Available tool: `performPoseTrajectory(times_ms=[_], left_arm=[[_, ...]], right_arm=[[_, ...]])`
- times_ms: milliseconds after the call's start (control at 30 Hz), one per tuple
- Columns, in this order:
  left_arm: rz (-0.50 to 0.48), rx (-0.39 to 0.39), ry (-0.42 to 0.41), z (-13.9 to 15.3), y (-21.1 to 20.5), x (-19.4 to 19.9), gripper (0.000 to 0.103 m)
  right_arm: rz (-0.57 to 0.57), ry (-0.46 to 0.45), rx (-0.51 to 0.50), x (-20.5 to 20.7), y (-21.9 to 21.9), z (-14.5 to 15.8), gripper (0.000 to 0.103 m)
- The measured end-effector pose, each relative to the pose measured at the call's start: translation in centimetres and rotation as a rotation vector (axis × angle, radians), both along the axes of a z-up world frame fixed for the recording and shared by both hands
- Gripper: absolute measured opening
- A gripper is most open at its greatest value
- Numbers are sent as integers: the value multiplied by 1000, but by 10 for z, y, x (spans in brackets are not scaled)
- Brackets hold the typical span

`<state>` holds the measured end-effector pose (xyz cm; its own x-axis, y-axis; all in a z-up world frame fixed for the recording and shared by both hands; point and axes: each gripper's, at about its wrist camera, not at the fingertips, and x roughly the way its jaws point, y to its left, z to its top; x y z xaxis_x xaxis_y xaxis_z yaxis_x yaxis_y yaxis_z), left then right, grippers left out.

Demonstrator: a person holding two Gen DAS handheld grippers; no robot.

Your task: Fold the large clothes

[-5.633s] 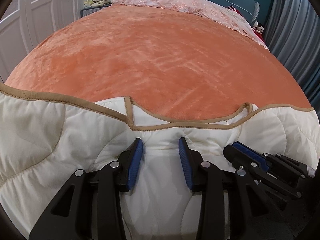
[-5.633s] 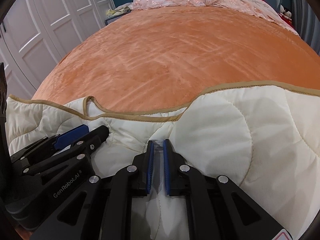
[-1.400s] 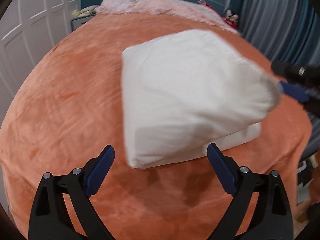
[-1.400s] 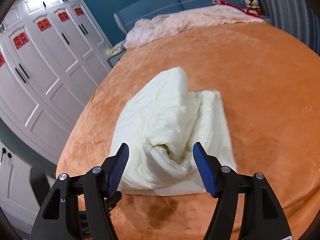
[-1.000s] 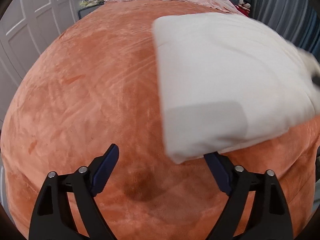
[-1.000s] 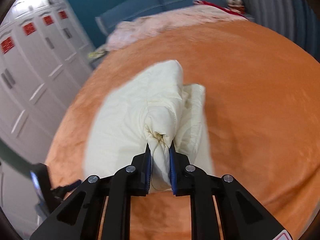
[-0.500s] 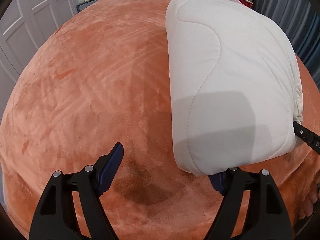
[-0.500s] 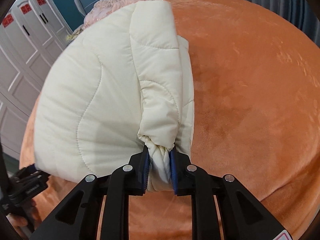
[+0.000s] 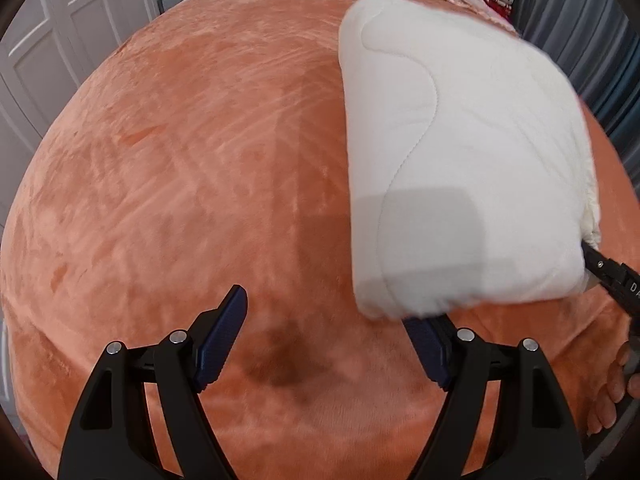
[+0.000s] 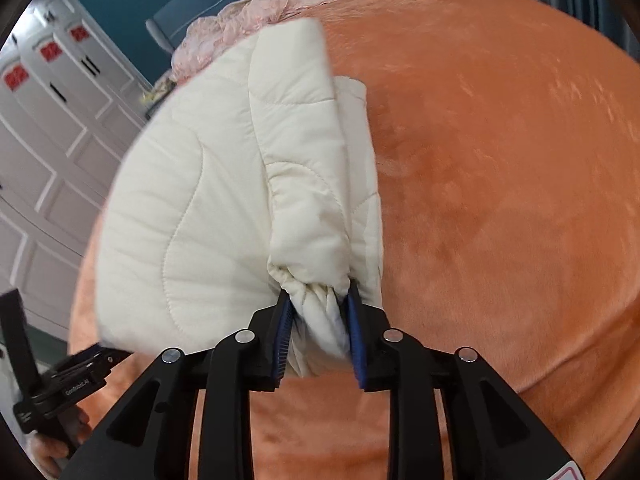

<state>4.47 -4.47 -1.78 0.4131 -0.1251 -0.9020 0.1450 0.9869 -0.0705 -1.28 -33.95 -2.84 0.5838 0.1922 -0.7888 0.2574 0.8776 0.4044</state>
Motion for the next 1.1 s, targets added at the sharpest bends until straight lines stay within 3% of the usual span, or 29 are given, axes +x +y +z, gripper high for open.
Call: performPoseTrajectory(times_ms=[100,267,533,700,833,867,933,1033,1100], left_arm=[[3,-33,-20,22,16,-9,75],[57,-13,-154,69,40,-9,74],[50,-165,-216,115,24,68,84],[38,-195,-192,112,-13,122,84],[27,-204,-149,100,-41,157,84],[25,-197,-139,95,-47,163,84],[12,-198,-118,85,-59,173,84],[-2,-184,-92,68,-75,182,84],[-10,-167,-82,56,-85,186,84]], right_arm=[[-22,-22,-4,-15,-7,22,39],[-50,-85,-34,-22,-17,62,39],[-100,-177,108,53,-30,105,67],[-186,-106,225,113,-37,88,68],[-251,-3,232,146,-33,56,67],[-239,14,240,152,-31,48,64],[-205,-5,250,153,-27,43,14],[-212,-132,156,137,-27,58,9],[-239,-150,90,130,-30,58,9]])
